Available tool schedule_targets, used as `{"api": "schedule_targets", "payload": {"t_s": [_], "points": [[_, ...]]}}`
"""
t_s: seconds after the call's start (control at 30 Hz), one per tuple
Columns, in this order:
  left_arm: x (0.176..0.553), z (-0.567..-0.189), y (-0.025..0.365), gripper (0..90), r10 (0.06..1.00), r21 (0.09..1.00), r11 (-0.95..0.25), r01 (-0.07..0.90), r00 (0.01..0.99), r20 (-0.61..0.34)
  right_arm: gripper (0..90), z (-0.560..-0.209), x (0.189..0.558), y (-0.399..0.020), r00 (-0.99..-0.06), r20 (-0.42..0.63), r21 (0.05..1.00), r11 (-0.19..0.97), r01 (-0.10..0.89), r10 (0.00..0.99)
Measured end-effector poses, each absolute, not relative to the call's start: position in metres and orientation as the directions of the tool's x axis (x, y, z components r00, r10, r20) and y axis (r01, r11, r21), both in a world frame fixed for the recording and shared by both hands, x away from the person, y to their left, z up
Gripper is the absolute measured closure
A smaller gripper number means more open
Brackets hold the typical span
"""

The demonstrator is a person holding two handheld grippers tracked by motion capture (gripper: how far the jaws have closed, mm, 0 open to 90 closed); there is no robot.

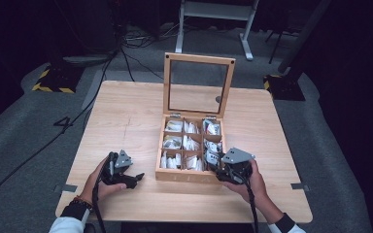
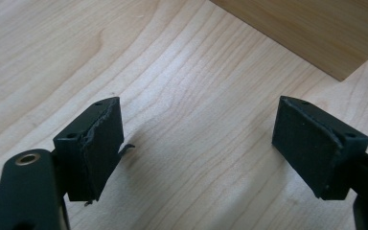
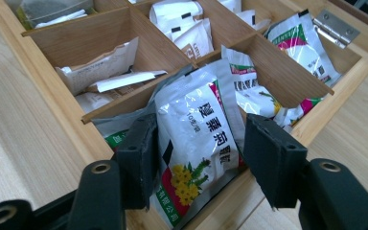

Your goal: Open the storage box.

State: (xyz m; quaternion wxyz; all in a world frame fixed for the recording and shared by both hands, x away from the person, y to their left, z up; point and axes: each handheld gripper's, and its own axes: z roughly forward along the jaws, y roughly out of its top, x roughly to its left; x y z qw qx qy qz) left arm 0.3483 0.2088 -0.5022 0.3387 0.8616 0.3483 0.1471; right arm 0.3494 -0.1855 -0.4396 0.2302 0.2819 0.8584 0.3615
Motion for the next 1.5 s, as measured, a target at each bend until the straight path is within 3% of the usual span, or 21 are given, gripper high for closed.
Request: {"api": "schedule_targets", "payload": {"t_s": [0.13,0.4,0.7,0.9,1.5], "points": [[0.348,-0.504,0.209,17.8,0.706,0.693,-0.503,0.517,0.708,-0.016,47.8,-0.440,0.351,-0.185,-0.734,-0.200,0.739,0.592,0.322,0.649],[0.345,-0.504,0.204,17.7,0.701,0.694,-0.508,0.510,0.713,-0.011,67.0,-0.446,0.359,-0.177,-0.766,-0.214,0.683,0.653,0.326,0.606],[0.346,-0.504,0.205,17.7,0.693,0.693,-0.514,0.506,0.720,-0.012,78.8,-0.443,0.360,-0.186,-0.770,-0.184,0.706,0.627,0.329,0.611],[0.345,-0.505,0.207,17.7,0.692,0.693,-0.512,0.508,0.722,-0.018,88.6,-0.437,0.364,-0.201,-0.791,-0.111,0.759,0.565,0.324,0.602],[0.346,-0.504,0.209,17.7,0.680,0.693,-0.521,0.498,0.733,-0.016,89.1,-0.427,0.361,-0.213,-0.828,-0.050,0.815,0.502,0.289,0.559]]}}
